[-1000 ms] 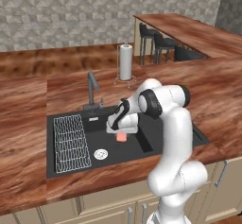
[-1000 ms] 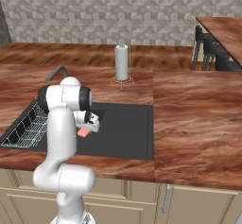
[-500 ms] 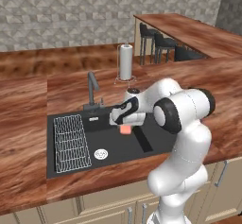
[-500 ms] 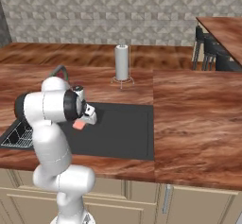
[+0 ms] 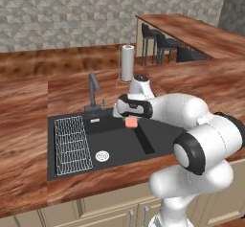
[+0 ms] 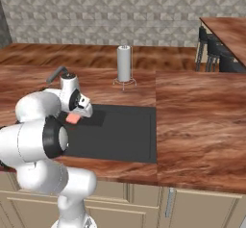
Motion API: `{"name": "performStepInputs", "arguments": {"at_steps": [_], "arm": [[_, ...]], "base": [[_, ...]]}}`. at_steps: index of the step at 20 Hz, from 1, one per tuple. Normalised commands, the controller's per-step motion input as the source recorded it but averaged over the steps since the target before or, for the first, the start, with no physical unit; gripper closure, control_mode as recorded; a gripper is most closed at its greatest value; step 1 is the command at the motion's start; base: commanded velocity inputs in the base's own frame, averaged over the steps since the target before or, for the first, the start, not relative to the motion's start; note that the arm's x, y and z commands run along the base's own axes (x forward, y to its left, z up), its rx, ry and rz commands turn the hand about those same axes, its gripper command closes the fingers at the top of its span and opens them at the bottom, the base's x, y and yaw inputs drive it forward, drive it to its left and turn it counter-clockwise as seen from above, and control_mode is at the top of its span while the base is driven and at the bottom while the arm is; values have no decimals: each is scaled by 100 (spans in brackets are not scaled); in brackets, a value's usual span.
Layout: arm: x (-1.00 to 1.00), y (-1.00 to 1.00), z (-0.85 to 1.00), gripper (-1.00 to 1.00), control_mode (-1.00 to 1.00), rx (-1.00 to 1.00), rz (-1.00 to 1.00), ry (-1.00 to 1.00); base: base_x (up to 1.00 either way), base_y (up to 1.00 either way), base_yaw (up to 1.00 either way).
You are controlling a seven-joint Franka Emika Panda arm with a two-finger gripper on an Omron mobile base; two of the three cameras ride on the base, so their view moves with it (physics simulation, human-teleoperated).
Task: Pick up the bar soap and sponge from the sink, and place them back in the cabinet, and close the cabinet door.
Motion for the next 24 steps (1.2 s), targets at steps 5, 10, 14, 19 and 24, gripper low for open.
{"name": "performStepInputs", "arguments": {"at_steps": [5,10,14,19,24], "arm": [[-57,-5,100,100,-100,-2,0,0],[-41,-9,100,100,-100,-4,0,0],[-37,-28,100,100,-100,-5,0,3],[-39,-50,93,100,-100,-4,0,1],[-29,-60,31,100,-100,0,2,0]], "base": [[0,0,0],[0,0,0],[0,0,0],[0,0,0],[0,0,0]]}}
